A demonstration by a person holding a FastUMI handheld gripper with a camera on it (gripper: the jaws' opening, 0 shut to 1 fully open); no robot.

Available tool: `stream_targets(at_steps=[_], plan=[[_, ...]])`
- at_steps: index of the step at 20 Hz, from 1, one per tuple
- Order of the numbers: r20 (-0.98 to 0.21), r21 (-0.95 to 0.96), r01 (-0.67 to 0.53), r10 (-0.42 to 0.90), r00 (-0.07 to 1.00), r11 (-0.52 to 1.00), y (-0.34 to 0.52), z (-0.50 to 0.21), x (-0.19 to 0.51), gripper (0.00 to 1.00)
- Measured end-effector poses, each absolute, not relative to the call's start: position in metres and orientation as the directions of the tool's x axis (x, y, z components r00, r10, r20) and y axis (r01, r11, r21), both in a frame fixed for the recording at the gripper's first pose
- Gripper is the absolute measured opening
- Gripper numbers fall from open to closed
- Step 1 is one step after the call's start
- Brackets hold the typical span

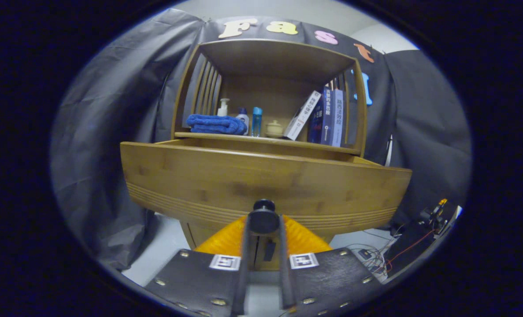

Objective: Pull open the drawer, take out the items inside it, and place them on the countertop above the cabinet.

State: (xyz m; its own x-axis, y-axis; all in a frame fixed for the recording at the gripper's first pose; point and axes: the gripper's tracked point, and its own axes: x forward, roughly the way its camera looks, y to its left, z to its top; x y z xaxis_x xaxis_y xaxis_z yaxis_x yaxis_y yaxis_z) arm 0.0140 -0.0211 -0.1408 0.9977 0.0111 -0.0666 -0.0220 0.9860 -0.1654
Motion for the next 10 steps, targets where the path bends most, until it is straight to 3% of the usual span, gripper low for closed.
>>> stream_targets(at_steps=[2,6,9,10], plan=[[-0.069,-0.211,-0.014,-0.001,0.998,0.977,-0.025,-0.149,0.005,0.09],[-0.050,-0.106,0.047,-0.053,0.997,0.993,-0.034,-0.140,0.011,0.06],[-0.049,-0.083,0.063,-0.067,0.997,0.995,-0.035,-0.129,0.026,0.20],[-0.050,-0.073,0.070,-0.074,0.996,0.995,-0.036,-0.127,0.031,0.30]])
